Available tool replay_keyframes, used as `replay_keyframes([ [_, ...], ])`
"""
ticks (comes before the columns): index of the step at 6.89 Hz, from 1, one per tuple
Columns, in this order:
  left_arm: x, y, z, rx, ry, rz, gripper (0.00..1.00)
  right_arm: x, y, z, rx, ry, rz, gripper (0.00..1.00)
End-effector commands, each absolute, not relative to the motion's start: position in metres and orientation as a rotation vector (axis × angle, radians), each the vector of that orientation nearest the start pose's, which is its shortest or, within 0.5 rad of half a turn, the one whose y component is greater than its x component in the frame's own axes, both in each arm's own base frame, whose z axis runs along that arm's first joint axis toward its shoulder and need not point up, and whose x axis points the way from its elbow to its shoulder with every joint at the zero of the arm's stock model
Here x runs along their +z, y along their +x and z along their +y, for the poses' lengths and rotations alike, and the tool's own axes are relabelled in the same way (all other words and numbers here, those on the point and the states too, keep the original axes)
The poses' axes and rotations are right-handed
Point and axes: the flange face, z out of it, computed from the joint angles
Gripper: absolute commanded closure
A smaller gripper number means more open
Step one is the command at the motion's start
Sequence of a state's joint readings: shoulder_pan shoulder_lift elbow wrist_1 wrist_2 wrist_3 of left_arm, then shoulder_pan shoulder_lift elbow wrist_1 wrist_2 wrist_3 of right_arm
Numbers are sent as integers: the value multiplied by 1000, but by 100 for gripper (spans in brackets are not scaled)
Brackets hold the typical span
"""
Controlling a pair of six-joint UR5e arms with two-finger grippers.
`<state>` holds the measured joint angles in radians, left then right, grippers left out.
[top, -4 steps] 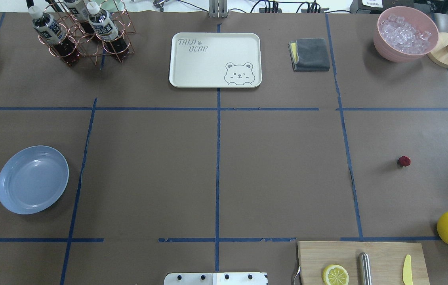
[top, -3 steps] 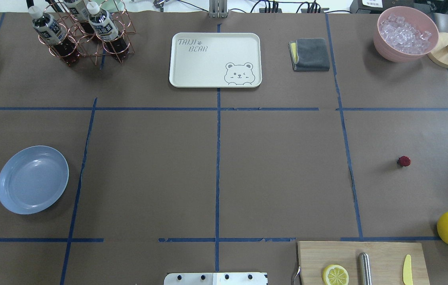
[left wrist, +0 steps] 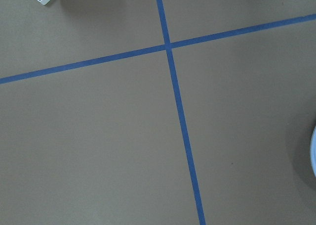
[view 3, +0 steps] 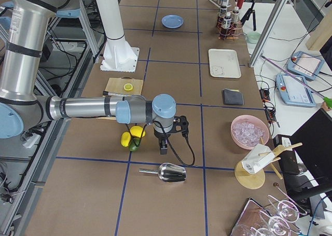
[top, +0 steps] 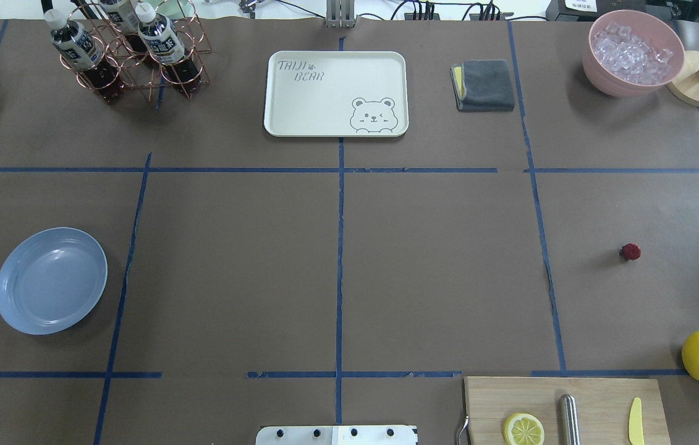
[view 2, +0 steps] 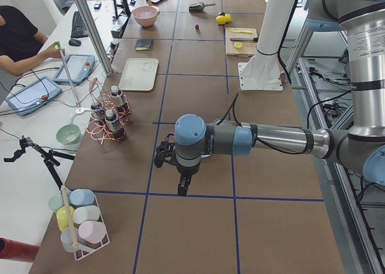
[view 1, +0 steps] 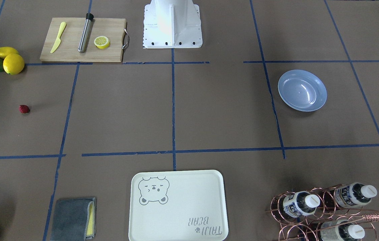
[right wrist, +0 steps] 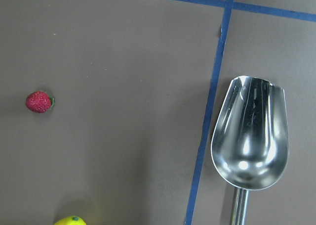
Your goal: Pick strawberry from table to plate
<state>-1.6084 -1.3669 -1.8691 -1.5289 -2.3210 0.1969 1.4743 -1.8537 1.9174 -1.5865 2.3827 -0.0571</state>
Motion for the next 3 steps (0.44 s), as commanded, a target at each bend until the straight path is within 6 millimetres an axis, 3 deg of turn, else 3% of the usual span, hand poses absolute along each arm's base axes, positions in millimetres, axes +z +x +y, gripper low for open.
replay_keyframes([
  [1, 613, -80, -408, 166, 128, 744, 0, 609, 24, -379, -167, 32, -816, 0],
  [3, 610, -80, -408, 178, 144, 747, 0, 610, 24, -378, -167, 32, -818, 0],
])
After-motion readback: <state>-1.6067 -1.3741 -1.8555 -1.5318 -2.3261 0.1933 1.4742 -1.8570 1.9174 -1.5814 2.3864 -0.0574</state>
